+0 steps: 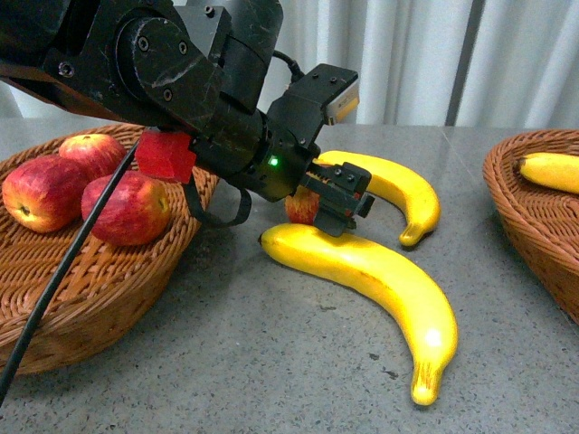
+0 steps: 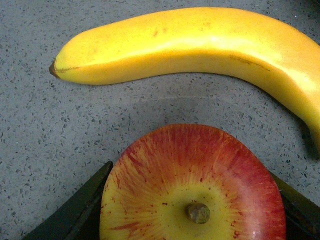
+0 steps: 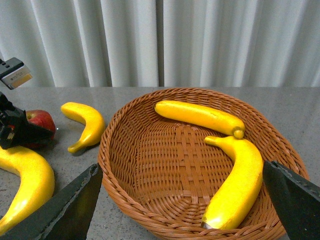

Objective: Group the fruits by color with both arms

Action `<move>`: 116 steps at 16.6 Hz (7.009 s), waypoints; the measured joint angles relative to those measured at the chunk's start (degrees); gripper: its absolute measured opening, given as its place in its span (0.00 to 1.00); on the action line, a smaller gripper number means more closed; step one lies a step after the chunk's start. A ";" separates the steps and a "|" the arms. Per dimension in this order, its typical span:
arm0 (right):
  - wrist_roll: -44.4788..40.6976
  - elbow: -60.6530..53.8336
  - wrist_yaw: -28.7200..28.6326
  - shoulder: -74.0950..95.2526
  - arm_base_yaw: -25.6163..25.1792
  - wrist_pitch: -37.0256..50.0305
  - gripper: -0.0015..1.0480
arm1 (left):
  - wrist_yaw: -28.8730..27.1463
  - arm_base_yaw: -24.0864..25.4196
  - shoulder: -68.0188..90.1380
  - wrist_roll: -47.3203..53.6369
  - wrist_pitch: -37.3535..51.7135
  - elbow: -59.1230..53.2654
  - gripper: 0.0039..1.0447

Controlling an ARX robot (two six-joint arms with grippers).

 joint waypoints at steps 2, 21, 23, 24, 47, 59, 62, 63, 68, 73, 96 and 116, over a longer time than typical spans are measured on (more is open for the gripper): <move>0.02 0.00 0.00 0.00 0.00 0.00 0.94 | -1.14 0.61 -0.20 -0.13 0.26 0.09 0.66; 0.02 0.00 0.00 0.00 0.00 0.00 0.94 | -21.70 11.19 -31.82 -18.60 10.32 -21.77 0.94; 0.00 0.00 0.00 0.00 0.00 0.02 0.94 | -20.85 7.80 -38.58 -16.04 8.92 -25.81 0.94; 0.00 0.00 -0.02 0.00 0.00 0.00 0.94 | -21.40 5.79 -41.83 -14.71 7.45 -28.00 0.94; 0.02 0.00 0.00 0.00 0.00 0.00 0.94 | -11.45 23.47 -99.93 -15.37 14.34 -75.36 0.01; 0.00 0.00 0.00 0.00 0.00 0.00 0.94 | -11.50 23.65 -118.38 -15.41 -2.99 -77.61 0.01; 0.00 0.00 -0.02 0.00 0.00 0.04 0.94 | -11.56 23.65 -119.32 -15.43 -2.99 -77.61 0.01; 0.00 0.00 0.00 0.00 0.00 0.00 0.94 | -11.47 23.65 -119.32 -15.41 -2.60 -77.61 0.01; 0.00 0.00 -0.02 0.00 0.00 0.00 0.94 | -11.50 23.65 -119.32 -15.45 -2.36 -77.61 0.36; 0.00 0.00 0.00 0.00 0.00 0.02 0.94 | -11.47 23.65 -119.32 -15.45 -2.36 -77.61 0.93; -26.88 56.54 -3.39 102.60 27.85 4.70 0.94 | -11.45 23.65 -119.32 -15.43 -2.34 -77.61 0.94; -22.73 66.42 -19.82 94.62 -2.51 -3.48 0.36 | -11.45 23.65 -119.32 -15.43 -2.34 -77.61 0.94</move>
